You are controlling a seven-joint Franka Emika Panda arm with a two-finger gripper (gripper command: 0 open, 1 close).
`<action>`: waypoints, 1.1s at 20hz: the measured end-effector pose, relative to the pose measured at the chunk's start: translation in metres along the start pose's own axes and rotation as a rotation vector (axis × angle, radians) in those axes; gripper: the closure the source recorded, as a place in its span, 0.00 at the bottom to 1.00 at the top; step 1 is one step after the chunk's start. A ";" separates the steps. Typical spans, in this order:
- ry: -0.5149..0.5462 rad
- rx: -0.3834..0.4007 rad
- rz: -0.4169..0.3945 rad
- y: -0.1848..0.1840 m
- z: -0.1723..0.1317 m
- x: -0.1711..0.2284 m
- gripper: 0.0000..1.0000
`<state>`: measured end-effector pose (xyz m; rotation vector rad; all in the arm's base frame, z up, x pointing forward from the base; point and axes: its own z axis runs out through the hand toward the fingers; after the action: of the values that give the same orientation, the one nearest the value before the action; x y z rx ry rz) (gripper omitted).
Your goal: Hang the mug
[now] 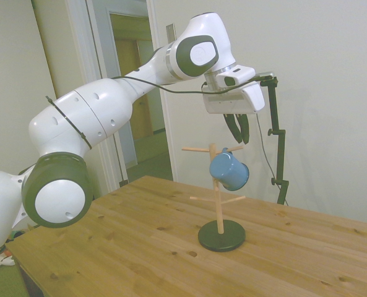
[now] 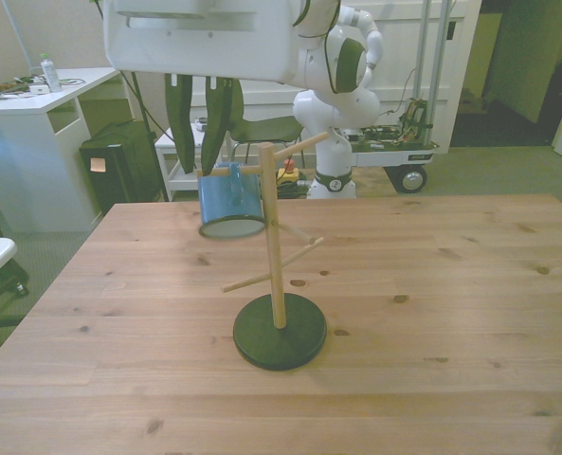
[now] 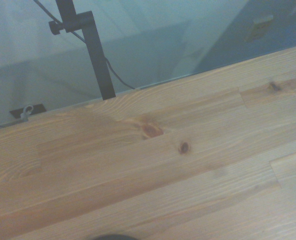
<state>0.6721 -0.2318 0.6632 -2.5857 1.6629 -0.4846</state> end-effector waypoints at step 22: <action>-0.056 0.101 -0.157 0.074 -0.158 -0.018 0.00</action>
<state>0.5567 -0.2245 0.7948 -2.6411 1.3882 -0.4848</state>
